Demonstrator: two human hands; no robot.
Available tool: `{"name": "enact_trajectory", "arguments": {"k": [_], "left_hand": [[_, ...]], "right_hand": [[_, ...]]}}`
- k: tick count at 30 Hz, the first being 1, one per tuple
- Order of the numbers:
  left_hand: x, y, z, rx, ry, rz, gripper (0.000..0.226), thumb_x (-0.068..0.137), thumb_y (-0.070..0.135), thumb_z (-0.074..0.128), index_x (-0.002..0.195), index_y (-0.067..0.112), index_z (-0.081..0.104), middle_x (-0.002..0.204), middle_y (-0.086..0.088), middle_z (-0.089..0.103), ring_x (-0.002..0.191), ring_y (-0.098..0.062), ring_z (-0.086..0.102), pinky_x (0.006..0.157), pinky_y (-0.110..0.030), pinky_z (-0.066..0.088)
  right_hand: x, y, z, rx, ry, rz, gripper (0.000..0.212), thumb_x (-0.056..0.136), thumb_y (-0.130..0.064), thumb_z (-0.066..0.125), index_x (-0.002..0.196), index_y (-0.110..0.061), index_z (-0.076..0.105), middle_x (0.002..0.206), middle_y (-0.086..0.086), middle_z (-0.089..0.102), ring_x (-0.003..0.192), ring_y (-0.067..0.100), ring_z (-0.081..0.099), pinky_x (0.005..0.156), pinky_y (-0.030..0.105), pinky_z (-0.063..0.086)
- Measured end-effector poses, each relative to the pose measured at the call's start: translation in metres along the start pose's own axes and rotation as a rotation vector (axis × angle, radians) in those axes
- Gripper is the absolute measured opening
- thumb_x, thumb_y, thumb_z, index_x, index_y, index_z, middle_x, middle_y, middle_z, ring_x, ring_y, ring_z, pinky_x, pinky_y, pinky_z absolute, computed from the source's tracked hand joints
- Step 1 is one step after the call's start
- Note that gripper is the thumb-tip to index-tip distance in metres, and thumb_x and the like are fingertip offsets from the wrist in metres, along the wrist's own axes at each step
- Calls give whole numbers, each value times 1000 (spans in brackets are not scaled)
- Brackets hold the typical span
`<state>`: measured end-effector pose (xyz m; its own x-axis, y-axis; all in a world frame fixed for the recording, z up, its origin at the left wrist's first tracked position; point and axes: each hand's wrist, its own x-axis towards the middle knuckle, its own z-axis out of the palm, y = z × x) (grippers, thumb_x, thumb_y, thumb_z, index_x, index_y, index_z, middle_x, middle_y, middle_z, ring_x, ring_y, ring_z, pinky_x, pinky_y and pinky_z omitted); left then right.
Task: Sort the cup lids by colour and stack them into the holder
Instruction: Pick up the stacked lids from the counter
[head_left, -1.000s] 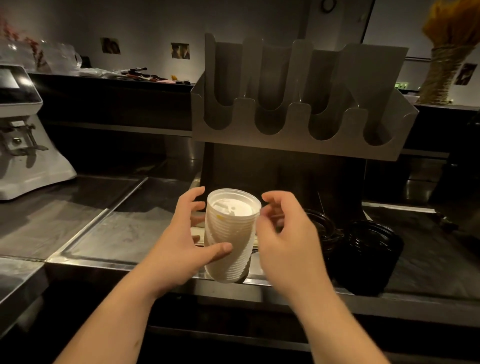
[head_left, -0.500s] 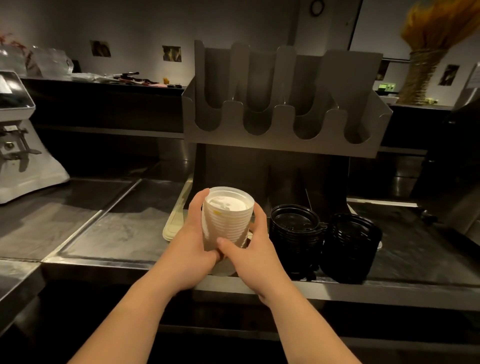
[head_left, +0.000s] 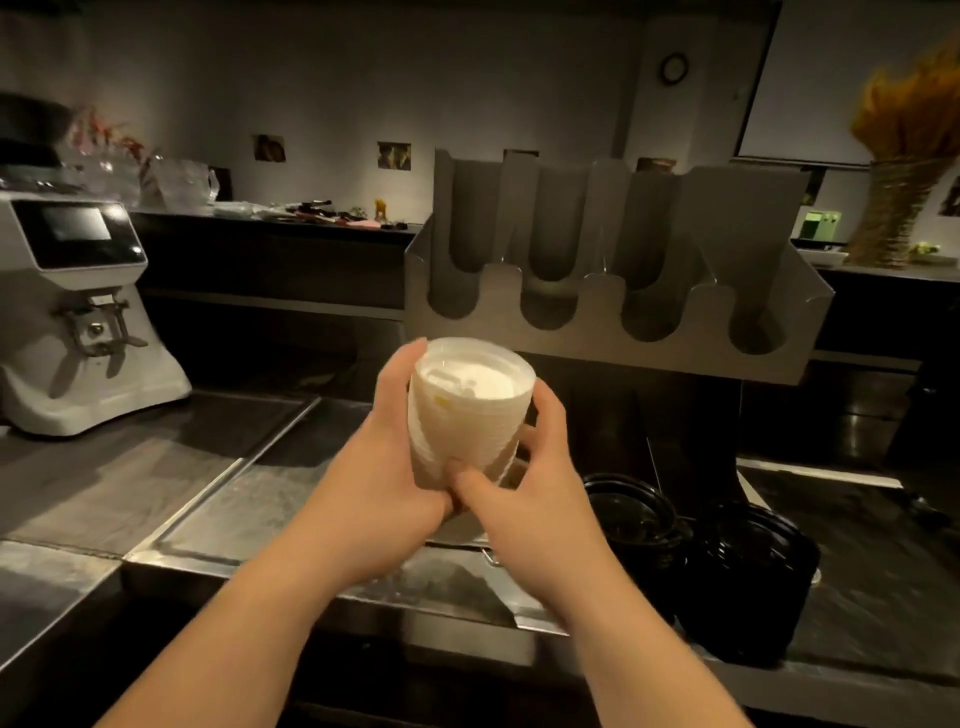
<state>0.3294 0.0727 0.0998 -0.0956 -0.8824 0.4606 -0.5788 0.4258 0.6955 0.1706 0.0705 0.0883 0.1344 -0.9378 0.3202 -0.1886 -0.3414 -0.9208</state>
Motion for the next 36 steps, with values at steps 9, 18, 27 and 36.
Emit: {"name": "enact_trajectory", "arguments": {"k": [9, 18, 27, 36], "left_hand": [[126, 105, -87, 153, 269, 291, 116, 74, 27, 85, 155, 41, 3, 137, 2, 44, 109, -13, 57, 79, -21, 49], [219, 65, -84, 11, 194, 157, 112, 82, 16, 79, 152, 48, -2, 152, -1, 32, 130, -20, 43, 97, -39, 40], [218, 30, -79, 35, 118, 45, 101, 80, 24, 83, 151, 40, 14, 115, 13, 50, 100, -8, 57, 68, -18, 45], [211, 5, -64, 155, 75, -12, 100, 73, 21, 88, 152, 31, 27, 141, 3, 47, 123, -12, 44, 94, -28, 41]], "right_hand": [[123, -146, -63, 4, -31, -290, 82, 87, -23, 77, 149, -42, 28, 120, -1, 66, 110, 18, 66, 89, 50, 58], [224, -140, -57, -111, -49, -248, 84, 86, -25, 79, 149, -41, 27, 130, -2, 57, 119, 20, 56, 99, 56, 52], [244, -119, -47, -465, -82, -171, 94, 84, -26, 80, 154, -32, 18, 135, 1, 48, 116, 18, 54, 76, 20, 46], [244, -98, -40, -898, -16, -98, 70, 80, -56, 76, 135, -27, 45, 126, 6, 50, 115, 26, 42, 101, 50, 45]]}}
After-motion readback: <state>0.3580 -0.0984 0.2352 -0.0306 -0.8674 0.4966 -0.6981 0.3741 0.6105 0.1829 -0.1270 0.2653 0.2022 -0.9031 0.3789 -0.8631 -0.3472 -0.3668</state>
